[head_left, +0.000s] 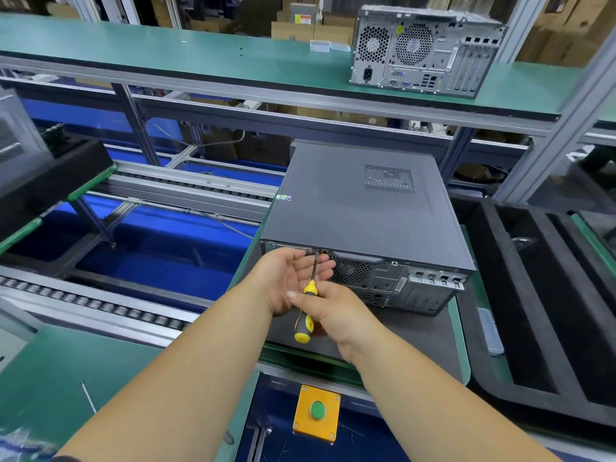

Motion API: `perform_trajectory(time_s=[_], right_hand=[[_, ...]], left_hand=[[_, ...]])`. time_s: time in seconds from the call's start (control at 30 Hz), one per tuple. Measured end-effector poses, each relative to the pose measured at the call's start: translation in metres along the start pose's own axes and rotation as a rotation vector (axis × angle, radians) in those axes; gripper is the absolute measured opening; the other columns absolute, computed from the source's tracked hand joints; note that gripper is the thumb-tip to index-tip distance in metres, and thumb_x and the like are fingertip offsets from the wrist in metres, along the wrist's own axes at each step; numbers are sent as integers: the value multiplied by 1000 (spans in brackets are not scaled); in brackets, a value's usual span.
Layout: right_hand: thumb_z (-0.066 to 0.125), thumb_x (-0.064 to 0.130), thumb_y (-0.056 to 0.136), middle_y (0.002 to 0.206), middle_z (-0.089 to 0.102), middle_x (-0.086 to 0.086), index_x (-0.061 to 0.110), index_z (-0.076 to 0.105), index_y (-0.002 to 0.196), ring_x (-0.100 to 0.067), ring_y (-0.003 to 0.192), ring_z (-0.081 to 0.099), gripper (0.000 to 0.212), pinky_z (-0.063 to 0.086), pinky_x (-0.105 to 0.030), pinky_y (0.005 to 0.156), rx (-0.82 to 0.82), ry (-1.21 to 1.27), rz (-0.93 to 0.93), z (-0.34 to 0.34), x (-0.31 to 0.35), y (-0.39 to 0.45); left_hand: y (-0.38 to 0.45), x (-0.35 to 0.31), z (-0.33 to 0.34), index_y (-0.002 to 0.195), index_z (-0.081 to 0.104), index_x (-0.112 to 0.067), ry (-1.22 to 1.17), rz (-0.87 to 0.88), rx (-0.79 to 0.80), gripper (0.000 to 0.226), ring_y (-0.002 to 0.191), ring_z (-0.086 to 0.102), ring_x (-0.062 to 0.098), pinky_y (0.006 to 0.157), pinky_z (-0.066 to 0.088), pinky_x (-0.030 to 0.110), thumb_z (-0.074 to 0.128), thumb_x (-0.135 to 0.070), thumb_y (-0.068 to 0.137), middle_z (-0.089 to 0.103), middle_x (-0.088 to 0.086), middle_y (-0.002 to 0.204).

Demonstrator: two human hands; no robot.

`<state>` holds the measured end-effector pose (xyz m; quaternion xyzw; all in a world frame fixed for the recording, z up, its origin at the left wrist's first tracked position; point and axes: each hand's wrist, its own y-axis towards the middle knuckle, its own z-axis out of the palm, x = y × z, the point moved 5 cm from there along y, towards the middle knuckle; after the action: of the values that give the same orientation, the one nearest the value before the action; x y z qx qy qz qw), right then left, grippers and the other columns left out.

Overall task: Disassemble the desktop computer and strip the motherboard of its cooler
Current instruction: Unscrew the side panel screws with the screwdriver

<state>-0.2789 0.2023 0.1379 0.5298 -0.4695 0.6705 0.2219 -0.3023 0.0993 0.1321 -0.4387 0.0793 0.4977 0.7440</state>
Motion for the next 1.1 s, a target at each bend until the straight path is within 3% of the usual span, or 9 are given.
perform_trajectory(time_s=[0.13,0.2,0.27,0.47,0.67,0.83,0.93,1.03,1.1], right_hand=[[52,51,95,93,67,2,22,60,103,-21,92,64,32,51,-45,95,16,-43,23,2,-3,1],[41,47,101,84,68,-6,18,57,106,-27,77,68,34,54,-48,89,47,39,67,2,-3,-1],[37,36,105,80,69,-13,12,52,117,-32,67,68,31,58,-42,70,108,135,75,2,3,-4],[45,14,102,84,72,-18,-3,51,123,-29,66,68,27,55,-31,56,218,228,30,-5,13,-10],[67,23,91,76,72,-10,7,62,103,-23,64,67,20,55,-33,59,145,197,16,-2,9,-2],[79,35,79,70,66,2,17,66,91,-14,64,61,25,49,-23,49,-2,57,39,-1,4,4],[64,46,90,71,63,-2,17,64,98,-14,63,57,31,47,-24,53,35,90,116,1,-3,0],[41,32,102,77,69,-10,9,58,117,-16,67,62,33,51,-27,56,222,255,158,3,-1,-10],[39,21,101,89,73,-14,4,56,123,-19,71,64,32,52,-27,59,289,230,123,-2,3,-15]], left_hand=[[-1,-2,3,114,62,9,-7,17,-18,38,95,67,29,89,53,35,40,-17,97,68,23,114],[-1,-2,4,114,61,9,-16,20,-26,37,95,67,29,91,52,35,42,-18,97,67,23,115],[-1,-1,5,114,60,11,-31,23,-31,38,95,66,29,92,51,35,42,-18,98,66,24,115],[0,-2,5,114,62,8,-14,-13,-57,37,90,68,27,85,54,34,43,-20,98,69,20,112],[3,-4,2,92,68,-1,118,38,-142,23,78,66,20,70,55,30,57,-21,95,74,10,80],[4,-6,5,81,66,-9,262,78,-215,13,64,58,7,59,53,18,64,-16,92,67,-5,57],[5,-7,6,81,66,-15,360,70,-260,15,69,55,2,59,44,22,61,-21,94,67,-11,56],[6,-8,3,79,69,-20,424,61,-293,18,69,52,0,58,37,22,61,-27,94,67,-15,57],[7,-8,1,80,69,-20,409,81,-285,18,65,54,0,59,38,23,60,-25,94,67,-14,59]])
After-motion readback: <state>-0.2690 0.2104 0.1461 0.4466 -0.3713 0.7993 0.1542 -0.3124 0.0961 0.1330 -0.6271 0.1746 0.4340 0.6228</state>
